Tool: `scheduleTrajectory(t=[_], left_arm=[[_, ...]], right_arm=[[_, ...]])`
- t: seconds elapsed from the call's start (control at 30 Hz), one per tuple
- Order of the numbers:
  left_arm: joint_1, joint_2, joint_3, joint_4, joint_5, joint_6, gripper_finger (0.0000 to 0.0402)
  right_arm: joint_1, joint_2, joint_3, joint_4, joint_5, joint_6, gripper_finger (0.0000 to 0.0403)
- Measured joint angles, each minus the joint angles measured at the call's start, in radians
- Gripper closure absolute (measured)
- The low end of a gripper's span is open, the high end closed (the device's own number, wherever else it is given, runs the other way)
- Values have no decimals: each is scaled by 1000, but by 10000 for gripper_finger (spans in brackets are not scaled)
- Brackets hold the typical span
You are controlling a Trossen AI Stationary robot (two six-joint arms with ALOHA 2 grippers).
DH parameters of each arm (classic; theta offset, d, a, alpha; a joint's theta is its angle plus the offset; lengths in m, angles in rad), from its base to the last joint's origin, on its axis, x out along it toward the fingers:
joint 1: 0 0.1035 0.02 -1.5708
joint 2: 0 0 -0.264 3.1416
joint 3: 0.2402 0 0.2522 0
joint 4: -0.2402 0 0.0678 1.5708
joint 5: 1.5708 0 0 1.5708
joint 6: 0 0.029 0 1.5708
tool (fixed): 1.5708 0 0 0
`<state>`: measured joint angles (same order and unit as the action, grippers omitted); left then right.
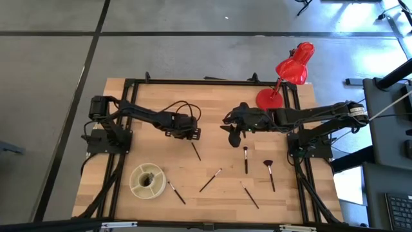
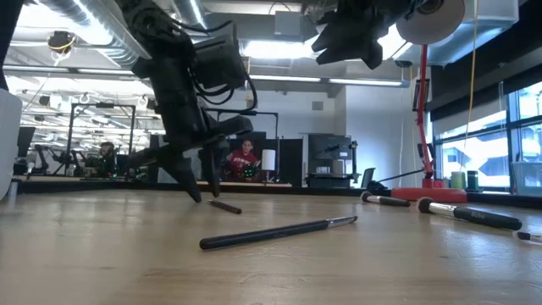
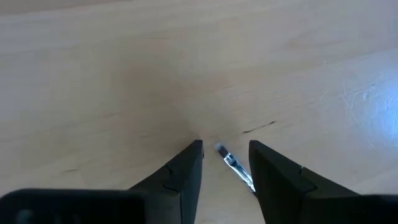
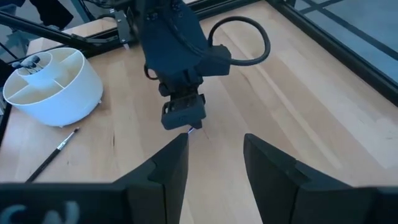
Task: Put items in baskets/containers
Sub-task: Put the black eyeshadow brush into the white organizer
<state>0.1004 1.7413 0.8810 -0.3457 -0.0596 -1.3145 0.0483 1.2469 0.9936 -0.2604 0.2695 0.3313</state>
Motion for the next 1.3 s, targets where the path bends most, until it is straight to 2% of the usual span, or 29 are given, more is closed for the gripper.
scheduleTrajectory(t=[0.13, 0.4, 0.6, 0.67, 0.83, 1.07, 1.2, 1.3], left_arm=[[-3, 11, 0, -13, -45, 6, 303], [-4, 38, 8, -63, -74, 114, 393], [-9, 14, 70, -170, -114, 256, 399], [-5, -11, 83, -265, -161, 315, 399], [-35, -124, 162, -373, -253, 426, 399], [-212, -337, 192, -491, -448, 433, 399], [-389, -446, 194, -511, -525, 526, 399], [-534, -510, 193, -523, -560, 536, 399]], right_arm=[[0, 0, 0, 0, 0, 1, 250], [0, 0, 0, 0, 0, 3, 250], [0, 0, -1, -6, 0, 4, 250], [0, 0, -1, -8, 0, 2, 250], [0, 0, -1, -25, 0, 2, 250], [0, 0, -1, -54, 2, 10, 250], [0, 1, -1, -61, 3, 34, 250], [3, 1, -1, -60, 3, 57, 250]])
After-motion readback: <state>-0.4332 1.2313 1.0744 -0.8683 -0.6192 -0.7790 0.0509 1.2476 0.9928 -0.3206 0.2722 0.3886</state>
